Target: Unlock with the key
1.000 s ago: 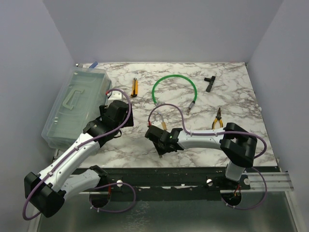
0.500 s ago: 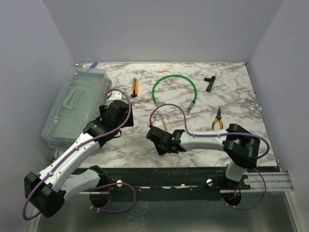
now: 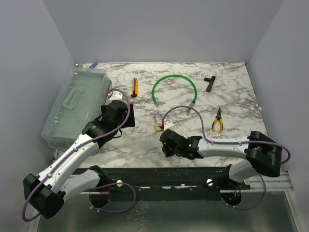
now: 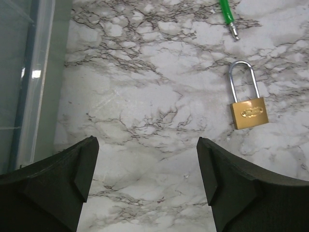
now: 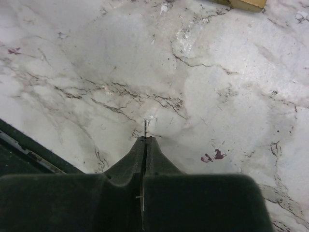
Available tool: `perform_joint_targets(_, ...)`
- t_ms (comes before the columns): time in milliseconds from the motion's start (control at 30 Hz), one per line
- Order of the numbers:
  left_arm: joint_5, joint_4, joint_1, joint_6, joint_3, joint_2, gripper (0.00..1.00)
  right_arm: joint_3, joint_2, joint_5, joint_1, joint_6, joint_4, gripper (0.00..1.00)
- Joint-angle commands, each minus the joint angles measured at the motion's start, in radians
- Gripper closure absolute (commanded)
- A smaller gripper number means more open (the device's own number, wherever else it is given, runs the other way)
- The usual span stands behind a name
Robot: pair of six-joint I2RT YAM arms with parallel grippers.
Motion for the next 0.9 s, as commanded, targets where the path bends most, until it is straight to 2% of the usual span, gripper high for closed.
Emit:
perform_joint_targets(0,0.200,0.067,0.003,0.016,-0.021,-0.056,0.13,-0.114,-0.130,0.010,0.003,-0.035,0.227,1.00)
perform_joint_targets(200,0.457,0.165,0.005,-0.007,-0.050,-0.137,0.18,-0.231,-0.306,-0.055,-0.021,-0.076,0.402,1.00)
perform_joint_targets(300,0.619,0.228,0.006,-0.057,-0.070,-0.153,0.21,-0.287,-0.404,-0.098,-0.033,-0.092,0.485,1.00)
perform_joint_targets(400,0.723,0.300,0.006,-0.128,-0.094,-0.157,0.25,-0.339,-0.504,-0.157,-0.072,-0.086,0.539,1.00)
perform_joint_targets(567,0.758,0.419,0.005,-0.227,-0.159,-0.170,0.33,-0.406,-0.610,-0.333,-0.195,-0.032,0.634,1.00)
perform_joint_targets(733,0.843,0.588,0.005,-0.315,-0.223,-0.162,0.35,-0.430,-0.592,-0.600,-0.369,0.058,0.777,1.00)
perform_joint_targets(867,0.859,0.675,0.005,-0.353,-0.250,-0.164,0.34,-0.432,-0.569,-0.718,-0.411,0.083,0.873,1.00)
